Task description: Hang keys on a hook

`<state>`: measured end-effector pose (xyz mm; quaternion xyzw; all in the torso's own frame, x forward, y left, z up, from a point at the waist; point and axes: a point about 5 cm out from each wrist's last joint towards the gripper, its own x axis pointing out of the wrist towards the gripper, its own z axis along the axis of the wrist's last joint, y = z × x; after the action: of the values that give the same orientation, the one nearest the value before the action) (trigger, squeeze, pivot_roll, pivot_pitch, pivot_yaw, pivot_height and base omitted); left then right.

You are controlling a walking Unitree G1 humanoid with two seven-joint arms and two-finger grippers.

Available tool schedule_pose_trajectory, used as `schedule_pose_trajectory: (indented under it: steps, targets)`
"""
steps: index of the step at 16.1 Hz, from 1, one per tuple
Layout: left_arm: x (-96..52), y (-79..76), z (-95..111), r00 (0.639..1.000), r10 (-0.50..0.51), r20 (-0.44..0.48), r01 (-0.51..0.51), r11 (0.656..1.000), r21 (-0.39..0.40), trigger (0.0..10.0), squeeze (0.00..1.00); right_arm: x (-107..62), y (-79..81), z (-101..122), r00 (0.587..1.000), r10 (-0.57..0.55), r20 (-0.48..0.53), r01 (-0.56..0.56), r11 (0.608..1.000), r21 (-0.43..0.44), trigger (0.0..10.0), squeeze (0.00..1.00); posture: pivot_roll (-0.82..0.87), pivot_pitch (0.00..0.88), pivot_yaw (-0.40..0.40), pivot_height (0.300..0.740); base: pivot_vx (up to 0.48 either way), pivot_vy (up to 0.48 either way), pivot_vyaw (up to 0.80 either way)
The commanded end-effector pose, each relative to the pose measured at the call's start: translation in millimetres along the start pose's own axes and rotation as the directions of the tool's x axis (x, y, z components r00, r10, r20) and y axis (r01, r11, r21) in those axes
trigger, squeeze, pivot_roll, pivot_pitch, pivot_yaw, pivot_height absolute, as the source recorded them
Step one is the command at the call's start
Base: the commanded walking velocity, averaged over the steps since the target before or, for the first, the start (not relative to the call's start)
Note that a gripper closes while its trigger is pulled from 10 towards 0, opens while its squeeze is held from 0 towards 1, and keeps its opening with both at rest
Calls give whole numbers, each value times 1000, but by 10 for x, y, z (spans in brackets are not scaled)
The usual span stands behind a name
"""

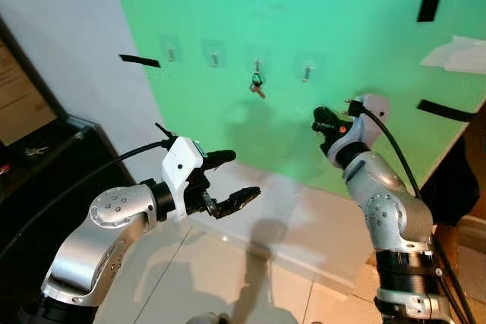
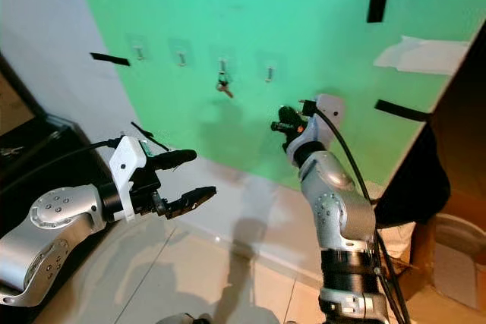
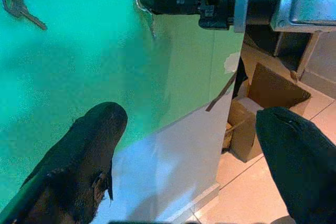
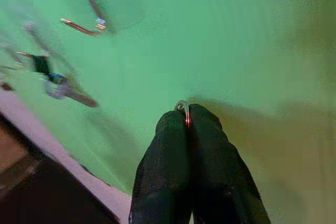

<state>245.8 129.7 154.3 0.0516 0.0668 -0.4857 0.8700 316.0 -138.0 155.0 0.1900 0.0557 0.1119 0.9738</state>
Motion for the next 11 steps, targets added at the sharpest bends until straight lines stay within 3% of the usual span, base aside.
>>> schedule_pose_trajectory:
  steps: [1, 3, 6, 11]
  targets:
    - [-12, 34, 5, 1000, 3, -9, -3, 1000, 12, 10000, 0, -18, 171, 125, 991, 119, 66, -120, 993, 1, 10000, 0, -29, 0, 127, 740, 0, 0, 0]
    - [10, 38, 10, 1000, -4, -9, 4, 1000, 16, 10000, 0, -62, 288, 266, 966, 216, 145, -210, 976, -53, 10000, 0, -35, 0, 134, 740, 0, 0, 0]
    - [20, 40, 15, 1000, -9, -9, 10, 1000, 20, 10000, 0, -55, 354, 359, 948, 249, 199, -238, 968, -81, 10000, 0, -35, 0, 135, 740, 0, 0, 0]
    - [16, 41, 14, 1000, -10, -10, 11, 1000, 22, 10000, 0, 21, 413, 289, 952, 263, 156, -240, 959, -153, 10000, 0, -30, 0, 131, 740, 0, 0, 0]
